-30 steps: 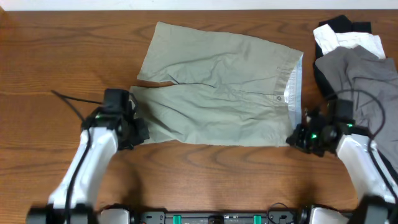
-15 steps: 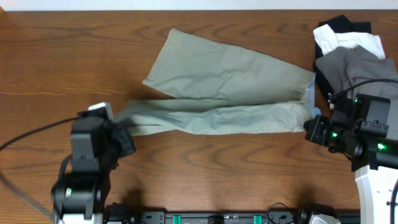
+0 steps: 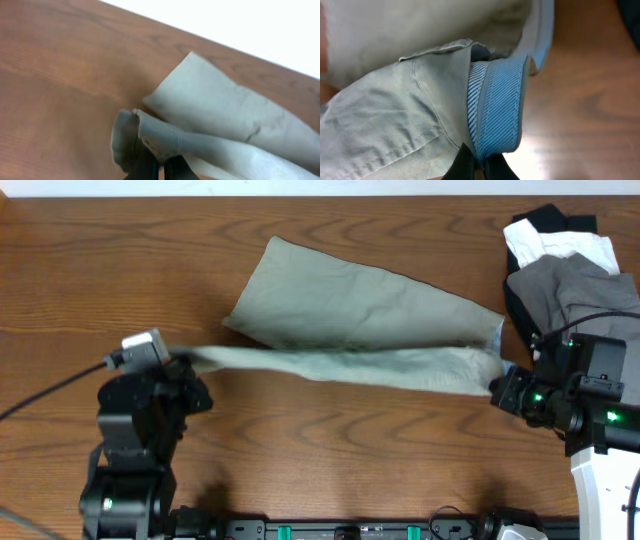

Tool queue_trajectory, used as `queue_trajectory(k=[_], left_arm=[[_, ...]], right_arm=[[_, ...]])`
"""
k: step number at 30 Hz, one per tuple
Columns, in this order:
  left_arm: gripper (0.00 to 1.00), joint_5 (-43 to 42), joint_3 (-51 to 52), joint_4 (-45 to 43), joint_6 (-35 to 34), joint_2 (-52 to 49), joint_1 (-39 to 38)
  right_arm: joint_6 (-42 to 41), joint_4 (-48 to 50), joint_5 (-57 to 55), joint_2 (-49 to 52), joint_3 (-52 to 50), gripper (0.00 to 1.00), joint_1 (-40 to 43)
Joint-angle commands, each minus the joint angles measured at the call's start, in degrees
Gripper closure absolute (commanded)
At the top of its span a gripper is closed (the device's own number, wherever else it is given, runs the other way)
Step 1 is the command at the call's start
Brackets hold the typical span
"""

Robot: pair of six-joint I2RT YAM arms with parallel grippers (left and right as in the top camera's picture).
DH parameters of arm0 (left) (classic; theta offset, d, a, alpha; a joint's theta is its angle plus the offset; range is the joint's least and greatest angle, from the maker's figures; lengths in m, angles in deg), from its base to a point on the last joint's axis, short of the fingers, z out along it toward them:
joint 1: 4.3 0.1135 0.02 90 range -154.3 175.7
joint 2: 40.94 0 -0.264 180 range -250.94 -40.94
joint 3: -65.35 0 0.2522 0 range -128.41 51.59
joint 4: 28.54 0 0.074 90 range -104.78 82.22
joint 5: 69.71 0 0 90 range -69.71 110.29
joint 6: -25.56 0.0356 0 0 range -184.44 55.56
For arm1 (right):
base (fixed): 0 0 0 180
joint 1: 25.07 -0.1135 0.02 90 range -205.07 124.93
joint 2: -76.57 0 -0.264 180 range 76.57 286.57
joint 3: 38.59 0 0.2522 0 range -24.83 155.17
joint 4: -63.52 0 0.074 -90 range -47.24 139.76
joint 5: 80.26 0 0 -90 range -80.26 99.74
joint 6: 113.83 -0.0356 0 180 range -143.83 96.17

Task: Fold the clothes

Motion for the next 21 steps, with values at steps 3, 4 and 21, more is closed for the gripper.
queue_trajectory(k=[3, 4, 21], left_arm=[[0.94, 3.04, -0.79, -6.93, 0.57, -10.23, 0.33], [0.94, 3.02, -0.79, -9.09, 0.85, -12.59, 0.33], [0.94, -5.99, -0.79, -40.94, 1.68, -39.26, -1.97]], right_arm=[[-3.13, 5.07, -4.46, 3.58, 1.03, 0.99, -0.02], [-3.15, 6.03, -4.22, 4.94, 1.03, 0.99, -0.02], [-6.56, 19.56, -1.03, 19.26, 1.03, 0.99, -0.04]])
